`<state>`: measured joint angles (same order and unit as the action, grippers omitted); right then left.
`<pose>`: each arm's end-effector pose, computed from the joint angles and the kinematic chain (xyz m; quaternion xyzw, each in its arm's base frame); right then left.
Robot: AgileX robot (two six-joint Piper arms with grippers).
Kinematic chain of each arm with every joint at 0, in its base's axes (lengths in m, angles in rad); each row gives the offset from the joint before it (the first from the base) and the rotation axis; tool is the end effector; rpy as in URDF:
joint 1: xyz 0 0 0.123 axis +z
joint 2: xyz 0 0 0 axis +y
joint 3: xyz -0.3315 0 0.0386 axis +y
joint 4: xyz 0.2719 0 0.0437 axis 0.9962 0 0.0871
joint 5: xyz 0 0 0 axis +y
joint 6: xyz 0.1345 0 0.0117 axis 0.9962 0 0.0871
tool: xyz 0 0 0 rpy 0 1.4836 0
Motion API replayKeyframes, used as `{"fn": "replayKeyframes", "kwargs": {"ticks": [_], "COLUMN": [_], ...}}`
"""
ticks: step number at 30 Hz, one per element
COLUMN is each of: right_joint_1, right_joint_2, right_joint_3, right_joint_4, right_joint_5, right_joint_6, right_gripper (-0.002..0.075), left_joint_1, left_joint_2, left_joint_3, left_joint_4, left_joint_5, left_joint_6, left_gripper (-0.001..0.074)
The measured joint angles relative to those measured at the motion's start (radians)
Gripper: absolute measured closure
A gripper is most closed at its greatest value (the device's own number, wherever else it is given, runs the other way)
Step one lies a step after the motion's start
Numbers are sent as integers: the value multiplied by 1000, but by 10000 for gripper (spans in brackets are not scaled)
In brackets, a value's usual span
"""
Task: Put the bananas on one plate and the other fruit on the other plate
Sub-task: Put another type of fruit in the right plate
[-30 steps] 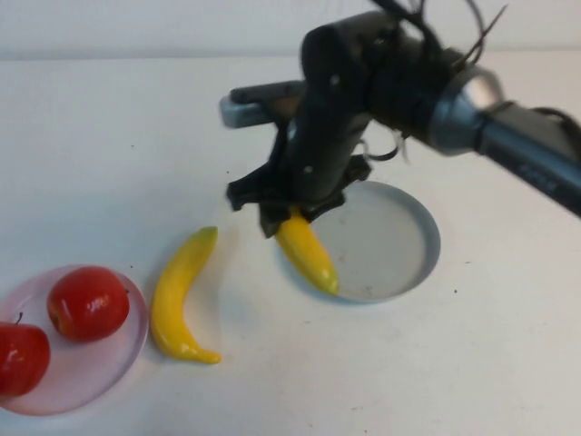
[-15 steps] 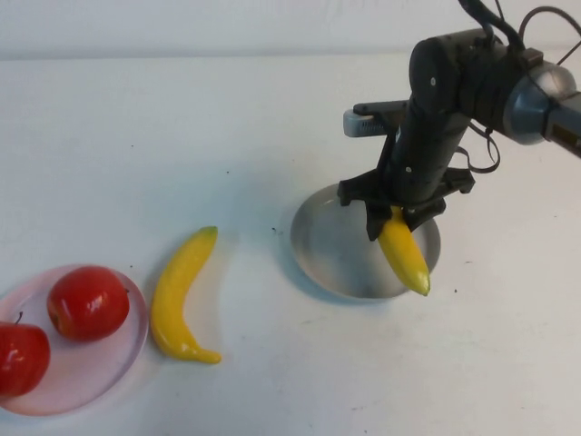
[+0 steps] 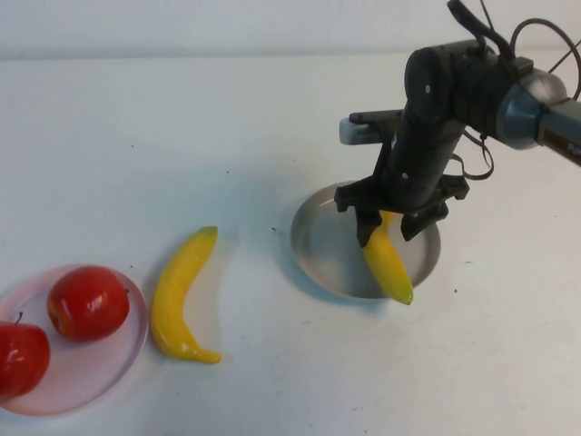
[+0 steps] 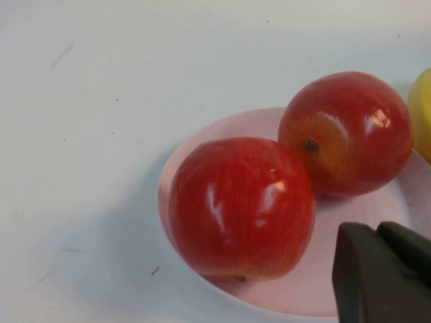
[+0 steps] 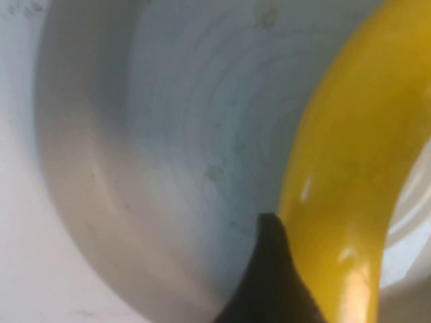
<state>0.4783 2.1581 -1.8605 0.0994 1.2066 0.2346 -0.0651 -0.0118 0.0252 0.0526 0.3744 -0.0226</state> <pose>0.4464 0.2455 0.2068 -0.1071 0.9901 0.0714 0.0553 0.0695 -0.0019 0.1578 0.0311 0.8043 -0.0038 0.5935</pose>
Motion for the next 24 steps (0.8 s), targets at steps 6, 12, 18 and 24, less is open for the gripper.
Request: {"fn": "replayKeyframes", "kwargs": {"ticks": [6, 12, 18, 24], "right_joint_1": [2, 87, 250, 353], "right_joint_2": [-90, -130, -121, -54], "right_joint_3": [0, -2, -12, -78], "right_joint_4": [4, 58, 128, 150], "right_joint_5": [6, 18, -74, -160], "right_joint_6": [0, 0, -2, -1], "right_gripper": [265, 265, 265, 265], "left_joint_1": [0, 0, 0, 0], "left_joint_2": [0, 0, 0, 0], "left_joint_3": [0, 0, 0, 0], "left_joint_4": [0, 0, 0, 0], "left_joint_5": [0, 0, 0, 0], "left_joint_6": [0, 0, 0, 0], "left_gripper": [731, 731, 731, 731]}}
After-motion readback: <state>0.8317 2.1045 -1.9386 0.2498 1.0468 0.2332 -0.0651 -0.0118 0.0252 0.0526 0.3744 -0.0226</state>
